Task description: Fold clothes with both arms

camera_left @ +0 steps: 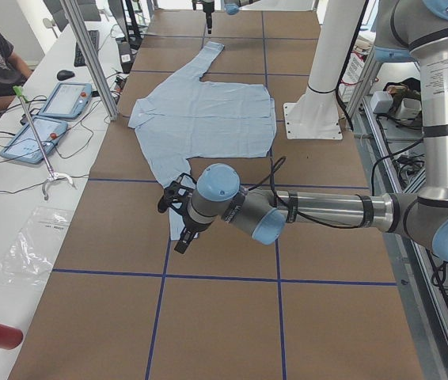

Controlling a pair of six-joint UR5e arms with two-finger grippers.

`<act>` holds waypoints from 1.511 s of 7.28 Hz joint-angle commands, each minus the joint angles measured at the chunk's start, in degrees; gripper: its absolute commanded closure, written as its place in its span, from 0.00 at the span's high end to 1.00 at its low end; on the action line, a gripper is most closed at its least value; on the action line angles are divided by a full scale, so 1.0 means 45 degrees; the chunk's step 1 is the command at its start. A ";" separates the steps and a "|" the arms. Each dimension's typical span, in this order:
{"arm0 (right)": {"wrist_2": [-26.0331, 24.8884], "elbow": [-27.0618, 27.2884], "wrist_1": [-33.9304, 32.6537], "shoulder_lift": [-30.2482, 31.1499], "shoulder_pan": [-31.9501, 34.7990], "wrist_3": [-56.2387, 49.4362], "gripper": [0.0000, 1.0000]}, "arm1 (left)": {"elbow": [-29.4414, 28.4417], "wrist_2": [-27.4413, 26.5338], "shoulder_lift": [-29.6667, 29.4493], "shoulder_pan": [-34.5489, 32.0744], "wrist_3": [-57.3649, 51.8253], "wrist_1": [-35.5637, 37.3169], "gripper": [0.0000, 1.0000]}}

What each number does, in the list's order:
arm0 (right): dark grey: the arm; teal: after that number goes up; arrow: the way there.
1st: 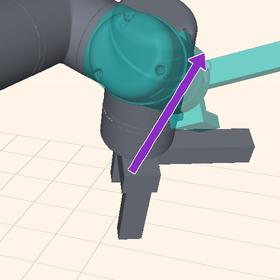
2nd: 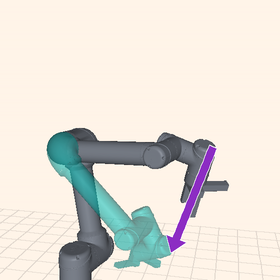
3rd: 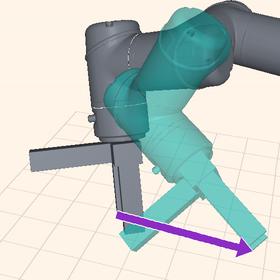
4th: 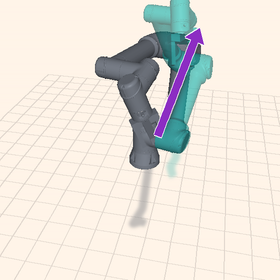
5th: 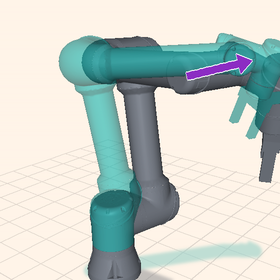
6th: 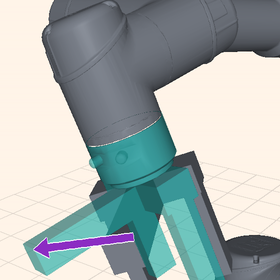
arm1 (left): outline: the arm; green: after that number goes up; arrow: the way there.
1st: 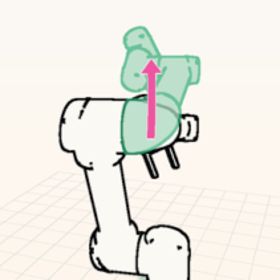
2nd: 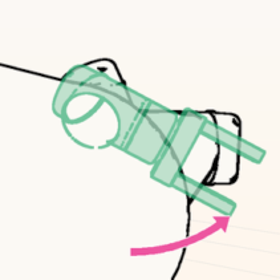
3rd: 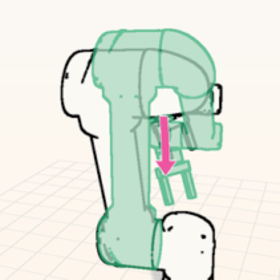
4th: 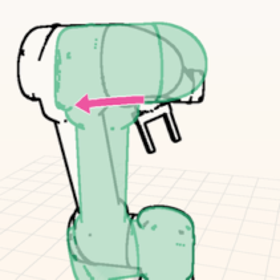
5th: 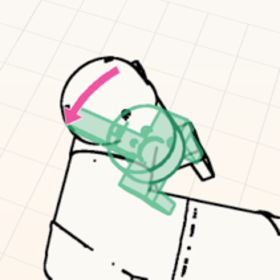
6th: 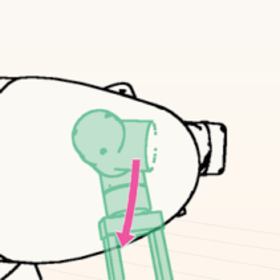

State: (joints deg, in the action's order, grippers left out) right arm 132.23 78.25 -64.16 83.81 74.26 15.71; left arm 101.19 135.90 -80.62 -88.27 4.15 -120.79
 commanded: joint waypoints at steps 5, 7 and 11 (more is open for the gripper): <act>-0.0518 -0.1822 0.1661 -0.0461 -0.0584 -0.1206 0.87 | 0.0169 0.0112 -0.0015 0.0007 0.0074 -0.0131 1.00; -0.0498 -0.2212 0.1660 -0.0500 -0.0857 -0.1148 0.85 | 0.0169 0.0112 -0.0015 0.0007 0.0074 -0.0131 1.00; -0.0459 -0.2292 0.1660 -0.0461 -0.0936 -0.1128 0.31 | 0.0208 0.0132 -0.0034 0.0007 0.0074 -0.0151 1.00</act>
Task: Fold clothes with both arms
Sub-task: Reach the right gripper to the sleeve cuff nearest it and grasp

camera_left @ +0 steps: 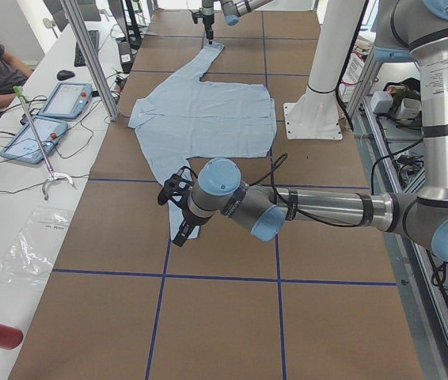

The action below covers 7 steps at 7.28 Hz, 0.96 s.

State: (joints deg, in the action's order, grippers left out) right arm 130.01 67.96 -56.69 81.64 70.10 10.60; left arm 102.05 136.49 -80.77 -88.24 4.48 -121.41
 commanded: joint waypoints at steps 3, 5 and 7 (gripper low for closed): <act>0.0248 0.0053 -0.0058 -0.0055 -0.0010 -0.0032 0.00 | -0.0003 0.0001 -0.0001 0.0000 0.0000 -0.0012 1.00; 0.0717 0.0092 -0.0078 -0.0134 0.0009 -0.0072 0.00 | -0.0003 0.0001 -0.0020 0.0000 0.0000 -0.0012 1.00; 0.2138 0.0908 -0.0195 -0.0192 0.0048 0.0510 0.00 | -0.0003 0.0001 -0.0021 0.0019 0.0000 -0.0012 1.00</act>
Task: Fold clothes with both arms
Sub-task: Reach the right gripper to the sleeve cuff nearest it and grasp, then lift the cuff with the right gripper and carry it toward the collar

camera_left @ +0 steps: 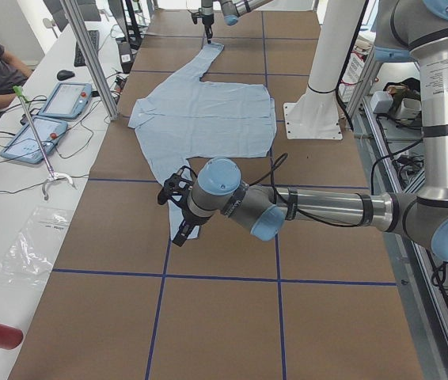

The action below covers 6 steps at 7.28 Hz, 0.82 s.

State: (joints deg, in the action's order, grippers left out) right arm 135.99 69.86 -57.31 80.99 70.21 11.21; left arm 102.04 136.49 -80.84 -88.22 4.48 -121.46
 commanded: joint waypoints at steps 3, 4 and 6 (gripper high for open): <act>0.1420 0.3159 -0.0038 -0.0807 -0.1180 0.7096 0.00 | 0.0000 0.0000 -0.0081 0.0014 0.0039 -0.0022 1.00; 0.1343 0.3128 -0.0019 -0.2067 -0.2019 0.9942 0.00 | -0.0039 0.0000 -0.0101 0.0033 0.0039 -0.0041 1.00; -0.0986 0.2816 -0.0116 -0.4743 -0.3914 1.4677 0.00 | -0.0039 0.0019 -0.0179 0.0033 0.0040 -0.0041 1.00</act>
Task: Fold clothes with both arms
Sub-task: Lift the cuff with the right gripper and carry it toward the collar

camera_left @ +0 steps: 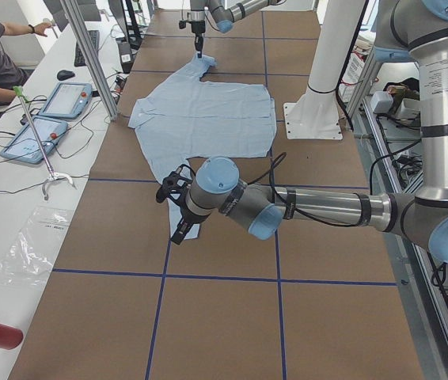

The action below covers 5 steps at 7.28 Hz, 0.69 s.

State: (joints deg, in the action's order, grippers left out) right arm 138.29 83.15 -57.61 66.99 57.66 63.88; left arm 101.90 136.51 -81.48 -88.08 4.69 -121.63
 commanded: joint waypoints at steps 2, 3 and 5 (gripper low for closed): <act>-0.3846 -0.3067 0.0067 -0.5489 -0.2165 0.6842 0.00 | 0.0032 0.0015 -0.0077 0.0004 0.0011 -0.0003 1.00; -0.4882 -0.4749 0.0106 -0.7368 -0.2633 0.7111 0.00 | 0.0032 0.0015 -0.0077 0.0004 0.0012 -0.0022 1.00; -0.5649 -0.5232 0.0087 -0.8320 -0.3240 0.7366 0.00 | 0.0033 0.0015 -0.0077 0.0004 0.0012 -0.0022 1.00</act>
State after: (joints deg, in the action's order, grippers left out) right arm 115.76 62.08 -57.18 33.35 45.12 95.79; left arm 102.06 136.62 -81.82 -88.07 4.74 -121.72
